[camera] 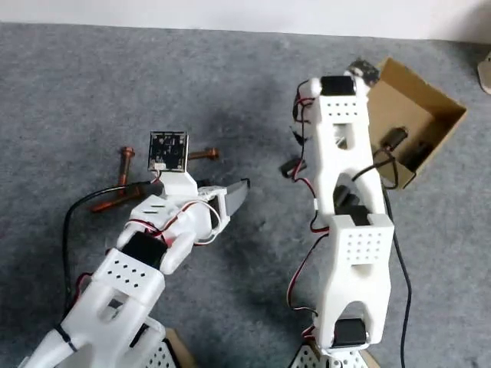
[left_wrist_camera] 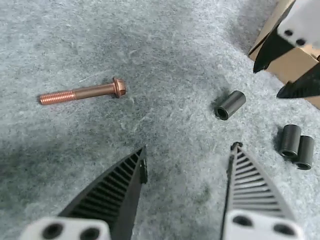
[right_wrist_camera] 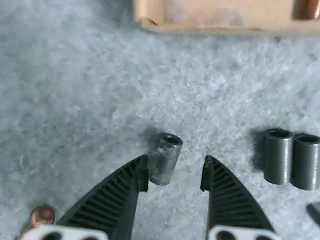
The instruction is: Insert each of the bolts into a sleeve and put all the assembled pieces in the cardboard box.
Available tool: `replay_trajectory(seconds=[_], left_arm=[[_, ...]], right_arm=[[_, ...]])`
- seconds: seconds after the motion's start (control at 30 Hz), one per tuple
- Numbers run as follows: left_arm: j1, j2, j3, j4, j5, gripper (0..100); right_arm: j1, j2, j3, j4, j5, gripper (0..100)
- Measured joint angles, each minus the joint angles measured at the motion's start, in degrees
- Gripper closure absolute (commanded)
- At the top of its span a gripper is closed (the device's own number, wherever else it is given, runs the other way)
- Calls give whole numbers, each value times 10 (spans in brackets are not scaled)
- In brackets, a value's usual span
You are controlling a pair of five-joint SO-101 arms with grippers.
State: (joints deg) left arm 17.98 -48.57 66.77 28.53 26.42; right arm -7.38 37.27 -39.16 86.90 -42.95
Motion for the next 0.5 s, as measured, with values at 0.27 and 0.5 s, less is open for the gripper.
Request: replay_trajectory(seconds=[0.27,0.5], left_arm=[[0,0,0,0,0,748],[0,0,0,0,0,748]], right_arm=[[-7,0,94,-55,-37,839],[-43,0,112,-62,-50,839]])
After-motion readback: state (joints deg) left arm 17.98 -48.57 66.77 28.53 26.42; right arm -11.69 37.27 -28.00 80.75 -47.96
